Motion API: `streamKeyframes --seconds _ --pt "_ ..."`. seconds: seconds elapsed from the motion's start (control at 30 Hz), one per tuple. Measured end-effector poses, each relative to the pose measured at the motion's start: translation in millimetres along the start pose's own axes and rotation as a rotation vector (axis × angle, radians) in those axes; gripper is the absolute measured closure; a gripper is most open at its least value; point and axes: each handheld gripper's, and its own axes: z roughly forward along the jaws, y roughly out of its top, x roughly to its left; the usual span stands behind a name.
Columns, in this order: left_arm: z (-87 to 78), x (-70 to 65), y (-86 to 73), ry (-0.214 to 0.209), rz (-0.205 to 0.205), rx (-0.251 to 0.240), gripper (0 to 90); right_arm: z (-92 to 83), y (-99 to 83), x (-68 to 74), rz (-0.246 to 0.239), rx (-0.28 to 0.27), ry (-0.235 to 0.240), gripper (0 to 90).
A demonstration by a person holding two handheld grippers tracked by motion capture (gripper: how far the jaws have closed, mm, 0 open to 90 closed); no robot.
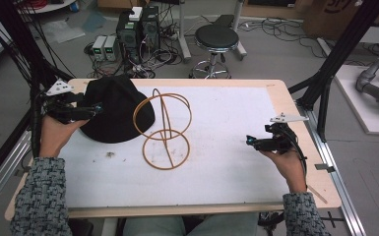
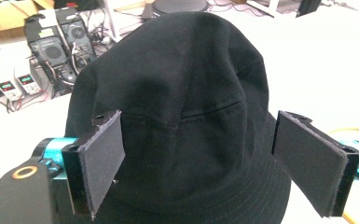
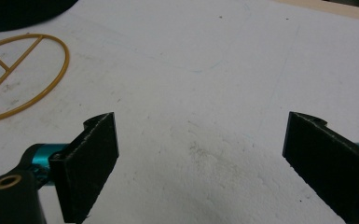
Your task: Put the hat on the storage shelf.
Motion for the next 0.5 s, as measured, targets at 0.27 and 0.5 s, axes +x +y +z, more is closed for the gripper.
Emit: streamKeyframes --seconds 0.27,0.5 --pt "12.9 4.3 15.8 -0.011 0.037 0.046 17.9 -6.9 -6.7 5.4 -0.022 0.003 0.0 10.1" --pt "21.2 10.7 34.3 -0.01 0.055 0.047 17.9 -8.0 -15.3 6.4 -0.015 0.014 0.006 10.1"
